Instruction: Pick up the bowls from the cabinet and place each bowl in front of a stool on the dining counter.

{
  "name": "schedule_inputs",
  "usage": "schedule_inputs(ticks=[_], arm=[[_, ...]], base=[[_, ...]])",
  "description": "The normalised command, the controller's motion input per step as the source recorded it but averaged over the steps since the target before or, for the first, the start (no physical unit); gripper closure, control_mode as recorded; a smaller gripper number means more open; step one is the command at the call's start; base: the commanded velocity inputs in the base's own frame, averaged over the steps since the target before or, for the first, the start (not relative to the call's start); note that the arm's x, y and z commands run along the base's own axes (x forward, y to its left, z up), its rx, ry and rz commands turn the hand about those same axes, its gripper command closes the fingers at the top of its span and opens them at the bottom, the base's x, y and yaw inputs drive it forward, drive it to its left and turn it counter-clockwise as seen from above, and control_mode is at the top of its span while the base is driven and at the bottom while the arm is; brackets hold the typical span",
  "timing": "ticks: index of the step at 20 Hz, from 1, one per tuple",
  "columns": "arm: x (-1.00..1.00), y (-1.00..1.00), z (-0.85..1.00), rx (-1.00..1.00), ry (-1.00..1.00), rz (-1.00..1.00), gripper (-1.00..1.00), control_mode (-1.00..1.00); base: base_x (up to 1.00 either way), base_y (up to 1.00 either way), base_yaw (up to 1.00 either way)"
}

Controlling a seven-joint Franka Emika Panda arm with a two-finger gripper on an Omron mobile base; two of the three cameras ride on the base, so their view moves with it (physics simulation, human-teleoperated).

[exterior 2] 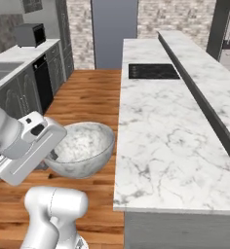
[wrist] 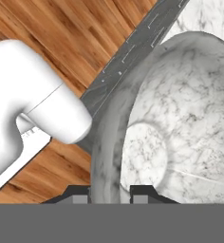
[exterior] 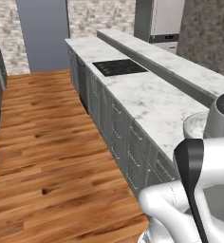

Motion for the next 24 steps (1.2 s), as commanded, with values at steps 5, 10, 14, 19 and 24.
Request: schedule_inputs(ticks=[5, 10, 14, 19, 24], arm=[[0.0, 0.0, 0.0, 0.0, 0.0, 0.0, 1.0, 1.0], [0.0, 0.0, 0.0, 0.0, 0.0, 0.0, 1.0, 1.0], [0.0, 0.0, 0.0, 0.0, 0.0, 0.0, 1.0, 1.0], [0.0, 0.0, 0.0, 0.0, 0.0, 0.0, 1.0, 1.0], [0.0, 0.0, 0.0, 0.0, 0.0, 0.0, 1.0, 1.0]], base=[[-0.64, -0.47, -0.19], [-0.93, -0.45, -0.18], [-0.93, -0.42, -0.38], [-0.97, -0.21, -0.44], [-0.92, -0.06, -0.38]])
